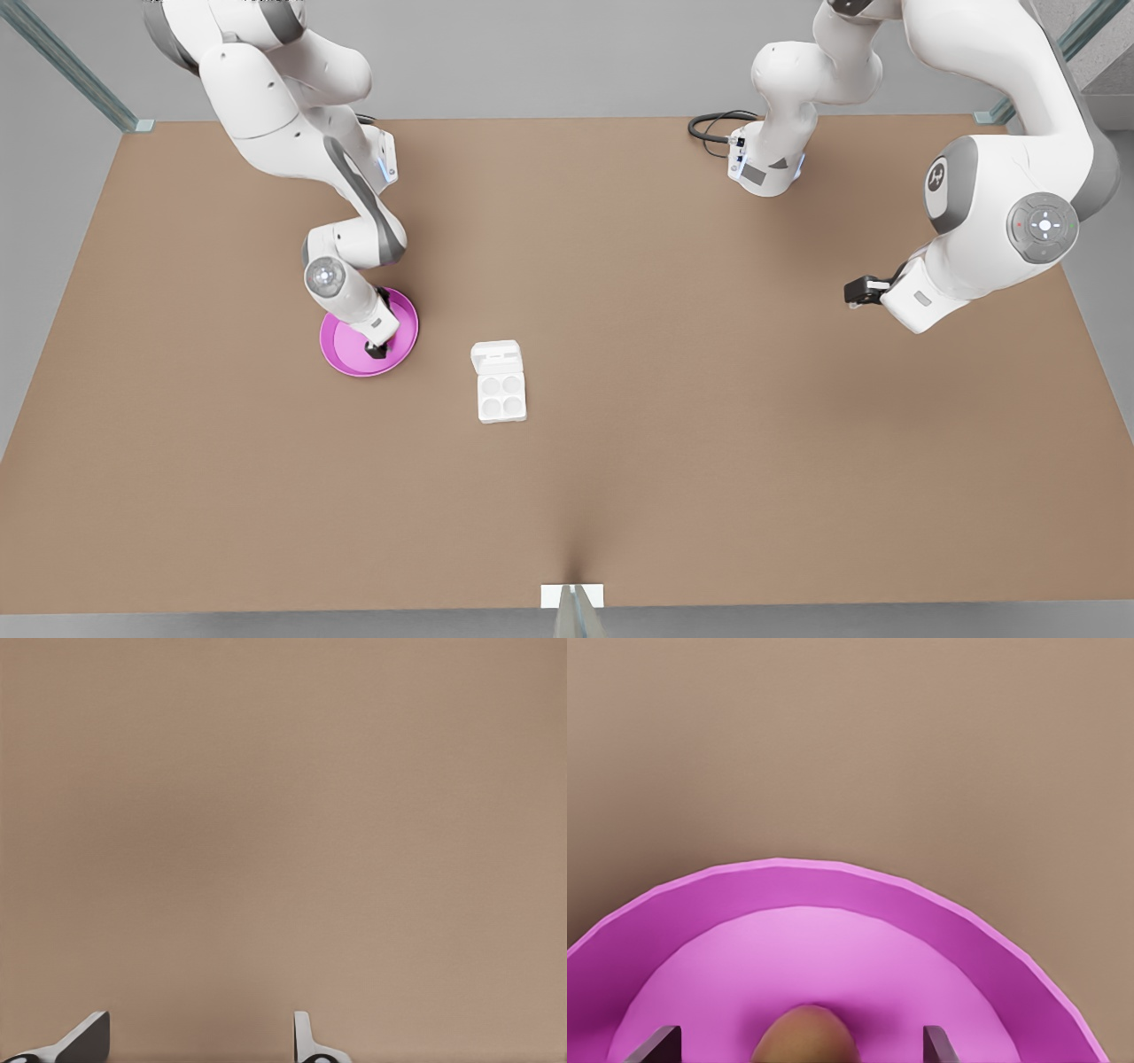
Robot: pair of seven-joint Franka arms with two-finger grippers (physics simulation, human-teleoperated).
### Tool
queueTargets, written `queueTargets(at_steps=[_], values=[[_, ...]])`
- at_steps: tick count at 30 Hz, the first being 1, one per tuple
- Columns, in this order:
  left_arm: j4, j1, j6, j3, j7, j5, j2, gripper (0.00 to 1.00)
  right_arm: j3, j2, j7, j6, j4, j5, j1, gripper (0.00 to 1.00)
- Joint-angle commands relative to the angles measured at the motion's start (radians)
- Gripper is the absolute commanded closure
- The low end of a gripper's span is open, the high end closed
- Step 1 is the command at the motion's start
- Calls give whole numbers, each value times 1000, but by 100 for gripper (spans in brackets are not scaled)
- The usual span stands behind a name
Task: Pack egg into the box and close the box lid
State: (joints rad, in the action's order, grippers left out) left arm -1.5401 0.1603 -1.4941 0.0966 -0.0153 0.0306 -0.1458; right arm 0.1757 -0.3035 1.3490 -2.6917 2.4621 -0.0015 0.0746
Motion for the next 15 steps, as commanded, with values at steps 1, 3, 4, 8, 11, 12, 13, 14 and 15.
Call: queueTargets(at_steps=[1, 3, 4, 8, 11, 12, 13, 14, 15], values=[[-2, 1, 0, 0, 0, 0, 0, 0, -1, -2, -1, -2, 0, -2, 1, 0], [0, 1, 0, 0, 0, 0, 0, 0, -1, -5, 1, -2, 0, 0, -1, 0], [0, -1, 0, 0, 0, 0, -1, 0, -1, -5, 2, -4, 0, 0, -1, 0], [-2, -1, 0, 0, 0, 0, -1, 0, -1, -5, 2, -10, 0, 0, -7, 37], [-2, -1, 0, 0, 0, 0, -1, 0, 1, -5, 2, -10, 0, 0, -7, 38], [-2, -1, 0, 0, 0, 0, -1, 0, -1, -5, 2, -10, 0, 0, -7, 39], [0, -1, 0, 0, 0, 0, -1, 0, 1, -5, 2, -10, 0, 0, -7, 38], [-2, -1, 0, 0, 0, 0, -1, 0, 1, -5, 2, -10, 0, 0, -9, 38], [0, -1, -2, 0, 0, 0, -1, 0, -1, -6, 2, -10, 0, 0, -10, 39]])
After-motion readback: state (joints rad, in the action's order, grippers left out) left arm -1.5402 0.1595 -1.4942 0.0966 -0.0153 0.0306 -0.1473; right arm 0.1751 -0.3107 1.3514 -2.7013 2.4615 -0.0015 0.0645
